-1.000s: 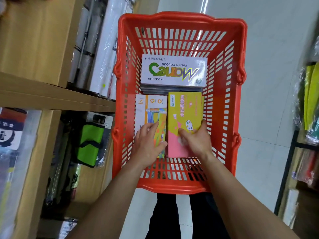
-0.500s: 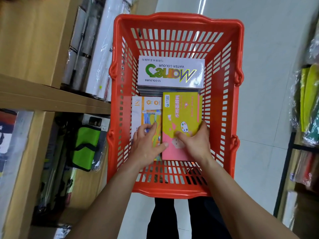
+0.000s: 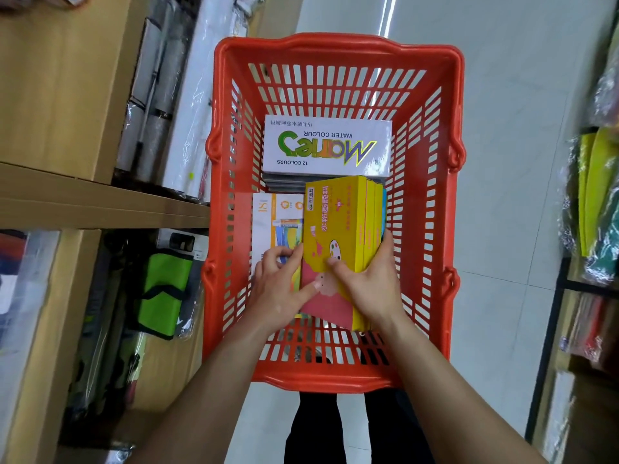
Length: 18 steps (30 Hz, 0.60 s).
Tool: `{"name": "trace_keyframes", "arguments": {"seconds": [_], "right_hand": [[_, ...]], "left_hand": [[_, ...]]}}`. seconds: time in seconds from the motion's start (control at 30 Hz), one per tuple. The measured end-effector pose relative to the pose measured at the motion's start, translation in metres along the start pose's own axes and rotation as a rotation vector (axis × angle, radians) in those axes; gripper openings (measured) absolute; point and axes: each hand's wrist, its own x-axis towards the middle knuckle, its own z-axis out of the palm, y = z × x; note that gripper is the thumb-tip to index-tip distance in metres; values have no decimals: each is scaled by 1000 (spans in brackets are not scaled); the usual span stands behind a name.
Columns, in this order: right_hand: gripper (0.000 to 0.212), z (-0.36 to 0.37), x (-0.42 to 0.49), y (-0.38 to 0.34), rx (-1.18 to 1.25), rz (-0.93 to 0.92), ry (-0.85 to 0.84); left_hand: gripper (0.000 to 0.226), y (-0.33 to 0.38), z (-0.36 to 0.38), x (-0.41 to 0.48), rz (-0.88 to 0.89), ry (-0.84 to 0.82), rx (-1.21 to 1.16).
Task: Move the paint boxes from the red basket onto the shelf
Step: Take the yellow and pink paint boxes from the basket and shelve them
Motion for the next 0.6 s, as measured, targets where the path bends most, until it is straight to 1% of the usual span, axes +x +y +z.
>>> {"name": "trace_keyframes", "arguments": {"seconds": [0.07, 0.13, 0.2, 0.23, 0.3, 0.37, 0.4, 0.47, 0.53, 0.6], "right_hand": [[100, -4, 2, -3, 16, 8, 9], [90, -7, -6, -7, 27, -1, 61], [82, -13, -20, -12, 101, -16, 86], [80, -18, -28, -16, 152, -27, 78], [83, -31, -43, -22, 235, -46, 25], [90, -42, -55, -30, 295, -78, -41], [92, -46, -59, -35, 327, -90, -70], [87, -48, -64, -46, 405, -99, -119], [79, -47, -64, -53, 466, -101, -178], [78, -42, -62, -57, 494, -89, -240]], "left_hand": [[92, 4, -2, -1, -14, -19, 6], [95, 11, -6, -4, -29, -39, -26], [92, 20, -13, -9, -28, -60, -164], [87, 26, -17, -14, -15, -67, -282], [69, 38, -26, -26, 12, -47, -517], [52, 50, -37, -38, -1, 5, -651], [51, 55, -43, -43, 5, 21, -706], [62, 59, -53, -53, 40, 48, -805], [72, 61, -61, -60, 82, 99, -845], [78, 62, -70, -65, 98, 151, -865]]}}
